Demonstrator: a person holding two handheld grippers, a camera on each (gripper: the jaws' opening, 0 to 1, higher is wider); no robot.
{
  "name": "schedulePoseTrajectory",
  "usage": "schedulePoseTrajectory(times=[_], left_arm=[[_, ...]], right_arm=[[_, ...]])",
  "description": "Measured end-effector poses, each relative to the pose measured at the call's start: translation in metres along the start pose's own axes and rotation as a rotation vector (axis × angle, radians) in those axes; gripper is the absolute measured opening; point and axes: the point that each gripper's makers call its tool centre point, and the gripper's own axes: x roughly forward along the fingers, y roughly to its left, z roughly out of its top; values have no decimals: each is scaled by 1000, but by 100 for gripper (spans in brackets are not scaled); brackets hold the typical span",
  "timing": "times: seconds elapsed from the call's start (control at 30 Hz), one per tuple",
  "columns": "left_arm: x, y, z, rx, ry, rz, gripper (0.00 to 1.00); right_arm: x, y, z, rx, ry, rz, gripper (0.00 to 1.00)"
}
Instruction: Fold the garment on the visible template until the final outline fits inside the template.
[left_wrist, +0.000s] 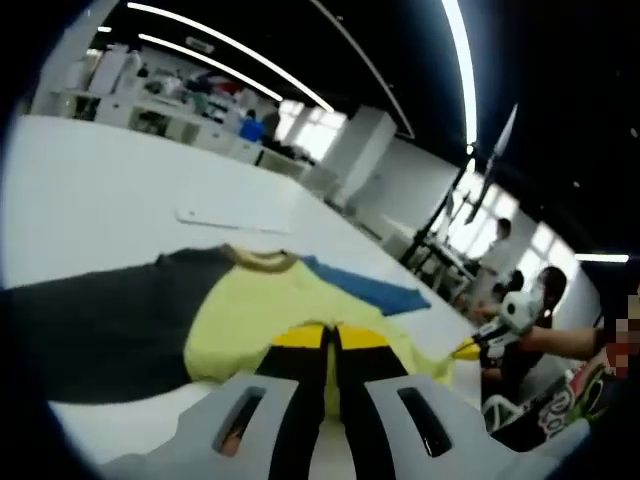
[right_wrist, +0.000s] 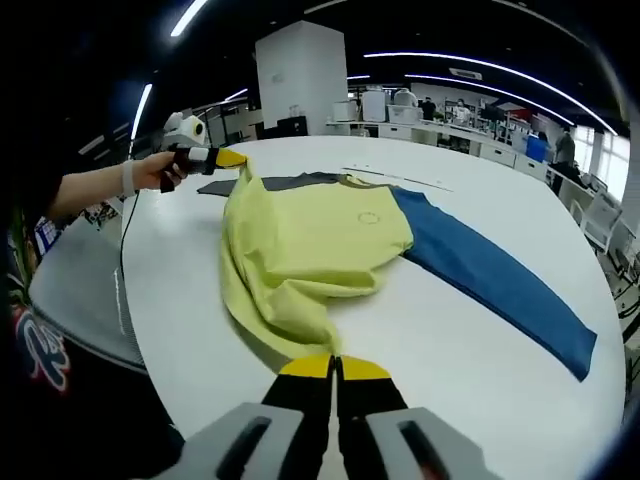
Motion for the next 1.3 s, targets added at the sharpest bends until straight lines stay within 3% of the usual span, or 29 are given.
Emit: schedulePoseTrajectory(times=[0.37, 0.63, 0.83, 1.13, 1.3], left_arm=[[56, 36, 3, 1, 68, 59, 0], [83, 60, -12, 5, 119, 120, 0], [86, 66, -23, -22, 145, 138, 0], [81, 64, -24, 2, 149, 140, 1], [76, 61, -19, 26, 142, 131, 6]], right_arm=[[-2, -26, 4, 56, -36, -94, 0], [0, -29, 4, 80, -47, -99, 0], [1, -26, 1, 85, -44, -93, 0], [1, -25, 1, 85, -40, -88, 0], [1, -24, 1, 79, -35, -85, 0]])
